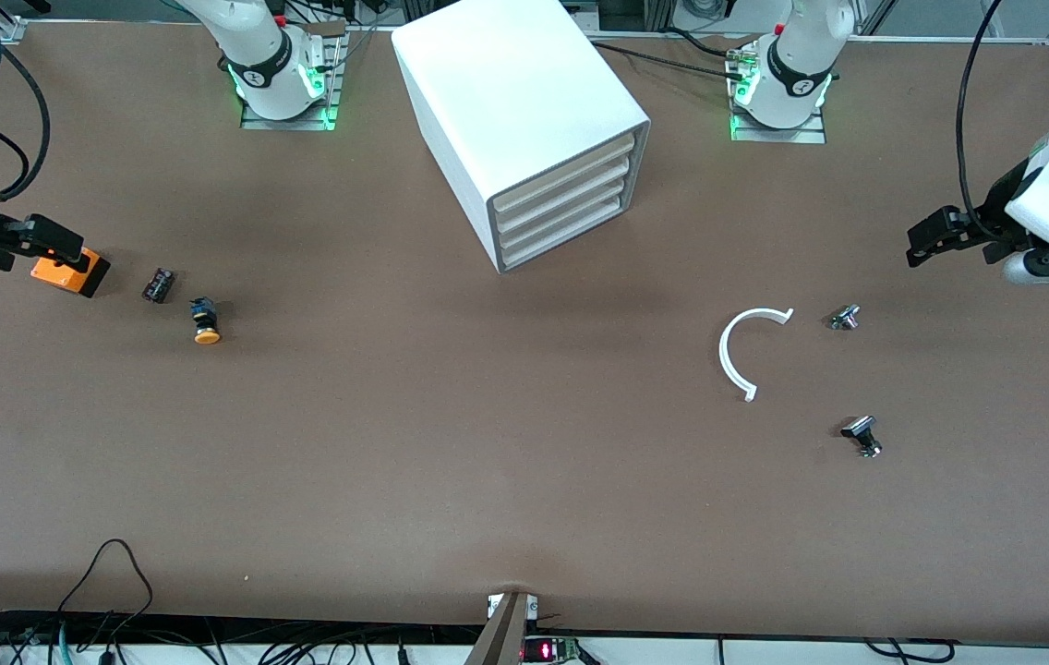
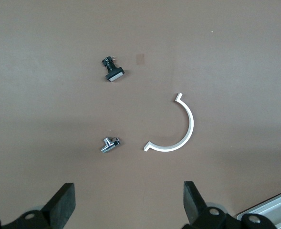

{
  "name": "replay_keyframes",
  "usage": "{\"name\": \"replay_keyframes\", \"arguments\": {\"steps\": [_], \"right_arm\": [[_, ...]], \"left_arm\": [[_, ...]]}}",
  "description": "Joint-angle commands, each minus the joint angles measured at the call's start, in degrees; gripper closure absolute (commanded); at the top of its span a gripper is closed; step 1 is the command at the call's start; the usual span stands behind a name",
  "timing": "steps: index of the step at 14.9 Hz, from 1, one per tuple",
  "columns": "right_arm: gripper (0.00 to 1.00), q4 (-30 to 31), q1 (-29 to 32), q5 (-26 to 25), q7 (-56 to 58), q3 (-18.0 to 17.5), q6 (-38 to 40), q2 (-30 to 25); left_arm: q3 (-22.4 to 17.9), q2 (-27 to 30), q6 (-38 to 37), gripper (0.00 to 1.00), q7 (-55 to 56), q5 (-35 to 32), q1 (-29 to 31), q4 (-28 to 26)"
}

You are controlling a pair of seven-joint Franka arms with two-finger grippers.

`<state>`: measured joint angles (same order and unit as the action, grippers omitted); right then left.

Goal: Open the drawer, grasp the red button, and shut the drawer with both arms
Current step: 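Reach the left gripper toward the white cabinet's drawer handle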

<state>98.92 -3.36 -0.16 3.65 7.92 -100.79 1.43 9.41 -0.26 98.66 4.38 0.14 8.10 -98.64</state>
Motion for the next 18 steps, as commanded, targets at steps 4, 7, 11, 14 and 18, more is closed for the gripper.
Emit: {"name": "replay_keyframes", "arguments": {"steps": [4, 7, 11, 14, 18], "right_arm": [[0.0, 1.81, 0.11, 0.07, -0.49, -0.1, -1.51, -1.7], [0.0, 1.63, 0.19, 0.42, -0.67, -0.1, -1.08, -1.52], [0.0, -2.66, -0.24, 0.42, -0.58, -0.19, -1.25, 2.33], [0.0, -4.26, -0.25, 0.51, -0.41, -0.28, -0.99, 4.01], [0.0, -4.35, -0.33, 0.25, 0.21, -0.45, -1.43, 5.59]], "left_arm": [[1.13, -2.55, -3.99, 0.0, -0.6, -2.86, -0.54, 3.45], [1.75, -2.64, -3.83, 0.0, -0.43, -2.95, -0.63, 3.45], [1.93, -4.48, -3.91, 0.0, -1.39, -2.16, -0.63, 3.81], [3.33, -8.69, -9.26, 0.0, -1.83, -0.85, 0.34, 4.42], [4.12, -11.94, -12.26, 0.0, -1.83, 6.69, -0.36, 1.44]]}}
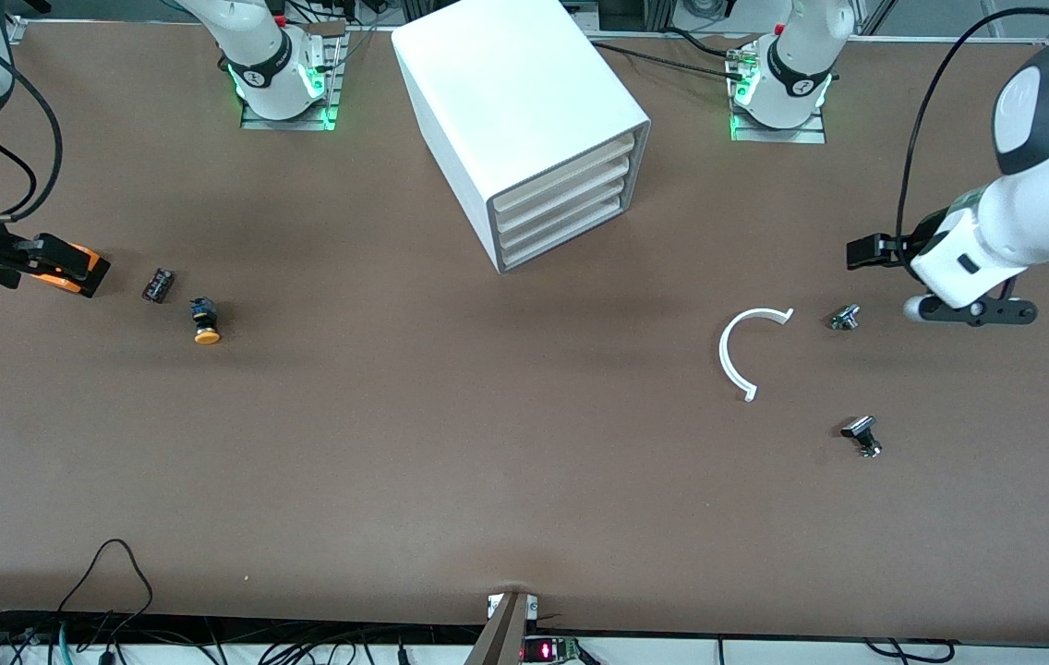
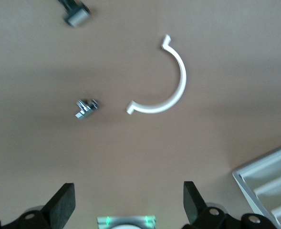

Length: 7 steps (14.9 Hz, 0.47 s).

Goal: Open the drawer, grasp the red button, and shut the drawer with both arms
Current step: 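Reach the left gripper toward the white cabinet's drawer handle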

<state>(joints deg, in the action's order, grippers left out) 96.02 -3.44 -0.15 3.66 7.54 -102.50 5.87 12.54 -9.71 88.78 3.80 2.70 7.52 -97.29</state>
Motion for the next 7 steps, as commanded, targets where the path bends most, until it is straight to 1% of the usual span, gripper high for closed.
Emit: {"name": "replay_keyframes", "arguments": {"steps": [1, 3, 5, 7], "right_arm": [[0.0, -1.45, -0.26, 0.67, 0.29, -0.16, 0.28, 1.16], [0.0, -1.45, -1.65, 0.76, 0.3, -0.24, 0.72, 1.07], [0.0, -1.36, -3.32, 1.03, 0.47, -0.42, 0.98, 1.07], [0.0, -1.19, -5.43, 1.03, 1.08, -0.68, 2.03, 1.51]], "left_arm": [[1.43, -4.42, -3.16, 0.0, -1.25, 8.25, 0.22, -0.35], [1.79, -6.71, -3.61, 0.0, -1.43, 15.55, 0.22, -2.98], [3.19, -10.48, -3.35, 0.0, -2.65, 22.14, 0.22, -5.01], [3.99, -13.48, -0.73, 0.0, -5.98, 28.73, 0.22, -8.16]]}}
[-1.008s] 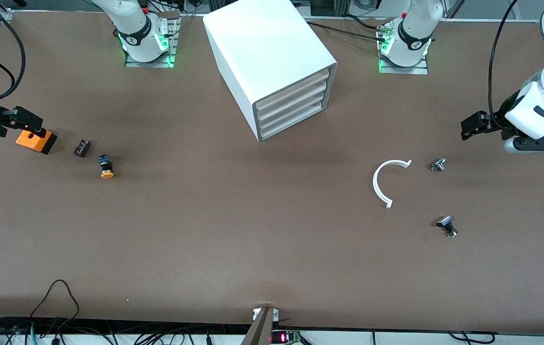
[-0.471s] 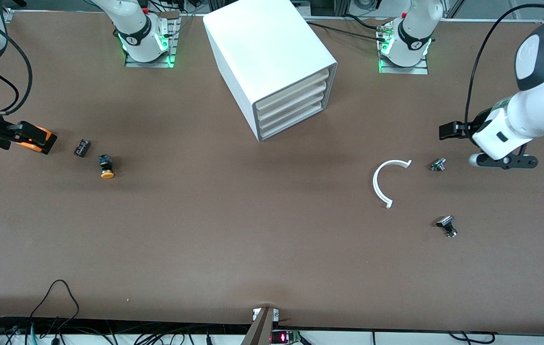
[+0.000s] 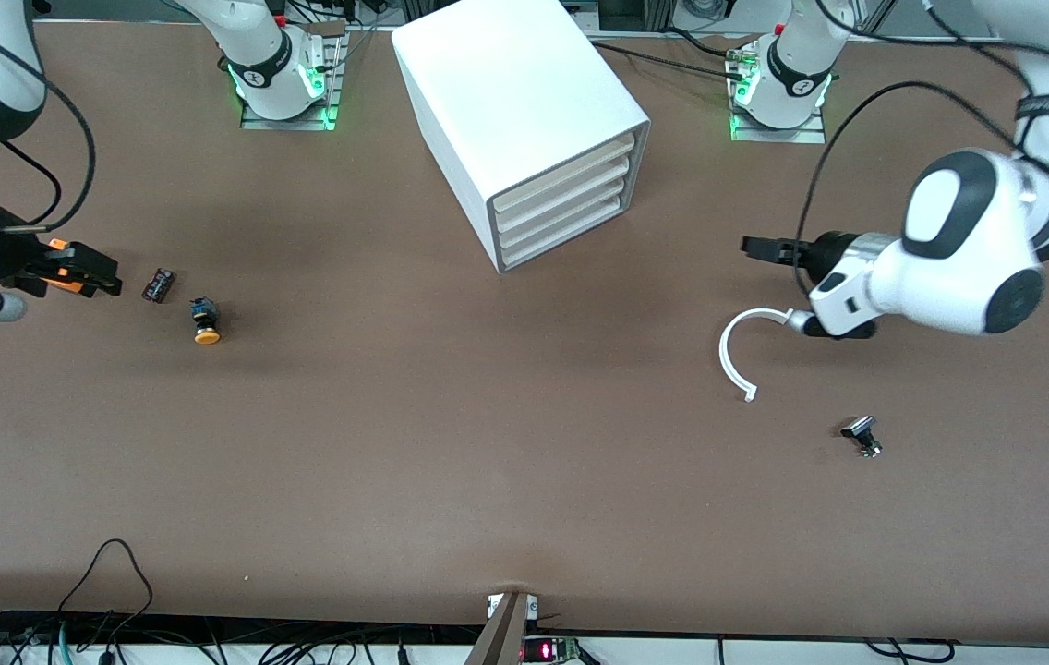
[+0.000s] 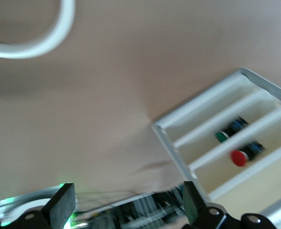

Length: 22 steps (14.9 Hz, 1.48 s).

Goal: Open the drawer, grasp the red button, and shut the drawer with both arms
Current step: 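Pull the drawer open with the left gripper while the right gripper approaches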

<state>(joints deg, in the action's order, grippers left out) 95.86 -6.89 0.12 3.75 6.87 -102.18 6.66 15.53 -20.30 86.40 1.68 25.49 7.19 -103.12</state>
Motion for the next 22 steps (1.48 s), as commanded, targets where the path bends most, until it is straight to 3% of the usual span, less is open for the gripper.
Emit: {"name": "replay_keyframes", "arguments": {"steps": [1, 4, 8, 11, 17, 19, 21, 22], "right_arm": [[0.0, -1.03, -3.38, 0.68, 2.13, -0.02, 1.81, 1.16], [0.0, -1.29, -8.04, 0.06, 1.61, -0.02, 0.76, 2.13], [0.0, -1.29, -10.87, -0.21, 3.36, -0.1, -0.57, 3.27], [0.0, -1.29, -11.92, 0.23, 11.5, -0.72, -1.79, 3.71], [0.0, -1.55, -14.2, 0.32, 23.91, -1.69, -3.82, 4.5], [0.0, -1.47, -15.08, 1.02, 27.69, -1.69, -3.73, 4.68], [0.0, -1.64, -16.22, 1.11, 30.08, -1.77, -3.82, 5.29], [0.0, -2.43, -16.23, 1.11, 30.61, -1.77, -3.82, 5.9]], "left_arm": [[1.0, -3.86, 3.58, 0.0, -7.01, 9.29, 0.54, -4.78], [1.43, -5.45, 7.98, 0.0, -18.18, 19.4, 0.37, -11.64], [6.61, -5.89, 11.67, 0.01, -23.38, 26.43, -0.07, -17.1], [10.21, -5.98, 15.53, 0.02, -25.67, 29.36, -0.16, -20.09], [15.05, -6.51, 20.64, 0.25, -26.38, 32.69, -1.3, -23.79], [16.11, -6.5, 22.31, 0.28, -26.38, 32.79, -1.39, -24.49], [16.12, -6.51, 22.32, 0.55, -26.56, 32.79, -1.65, -24.76], [16.12, -6.51, 22.32, 0.81, -26.56, 32.61, -1.65, -24.76]]}}
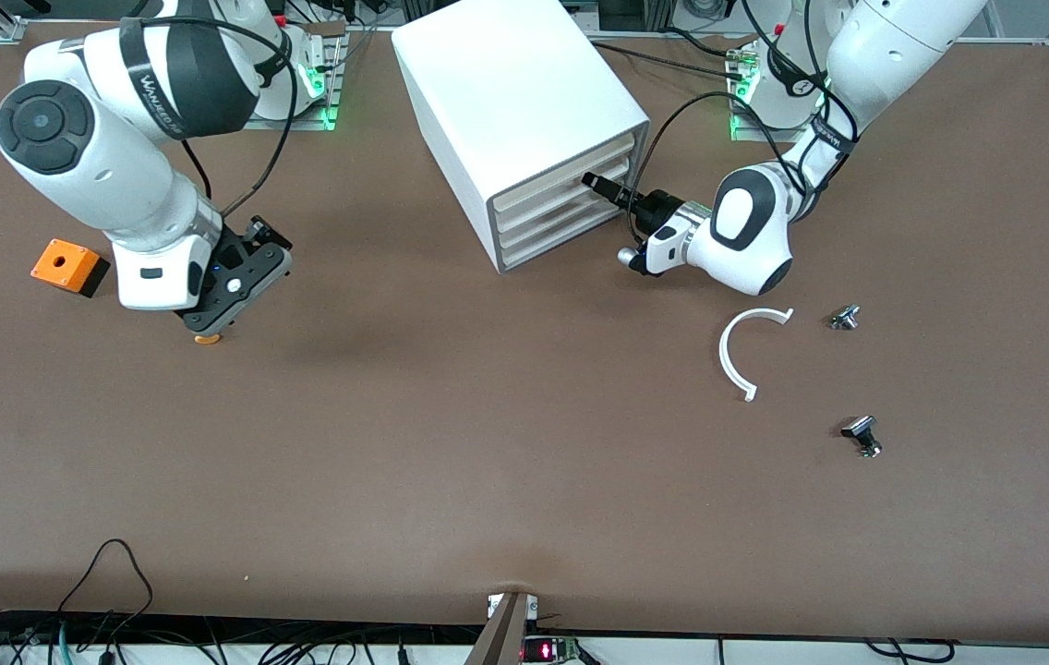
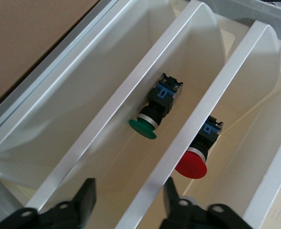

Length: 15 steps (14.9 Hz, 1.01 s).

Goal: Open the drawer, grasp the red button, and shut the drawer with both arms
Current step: 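Pull the drawer open with the left gripper while the right gripper approaches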

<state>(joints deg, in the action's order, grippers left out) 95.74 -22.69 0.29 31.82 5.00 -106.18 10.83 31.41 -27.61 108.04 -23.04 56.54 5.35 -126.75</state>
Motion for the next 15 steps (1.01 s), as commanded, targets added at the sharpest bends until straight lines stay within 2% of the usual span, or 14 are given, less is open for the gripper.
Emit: {"name": "replay_keyframes", "arguments": {"steps": [1, 5, 9, 12, 15], "right_arm": [[0.0, -3.61, -0.51, 0.94, 4.72, -0.16, 0.19, 2.95], [0.0, -12.75, -1.56, 1.03, 11.33, -2.53, 0.98, 10.86], [0.0, -13.56, -4.55, 1.03, 11.15, -3.06, 0.89, 11.58], [0.0, -15.22, -7.18, 0.94, 11.15, -3.15, 0.98, 12.28], [0.0, -20.13, -10.6, 1.12, 11.15, -3.15, 1.33, 16.22]], "left_arm": [[0.15, 0.8, 0.68, 1.0, -1.83, 1.12, 0.19, -1.13], [-1.43, 0.89, 0.68, 1.0, -1.66, 0.07, 0.81, -0.52], [-6.43, 1.07, 0.77, 1.0, -1.3, -0.38, 0.98, 2.55], [-10.47, 0.98, 2.26, 1.0, -0.95, -3.71, 1.07, 6.59], [-13.2, 0.8, 2.44, 1.0, -0.69, -3.98, 1.07, 9.85]]}}
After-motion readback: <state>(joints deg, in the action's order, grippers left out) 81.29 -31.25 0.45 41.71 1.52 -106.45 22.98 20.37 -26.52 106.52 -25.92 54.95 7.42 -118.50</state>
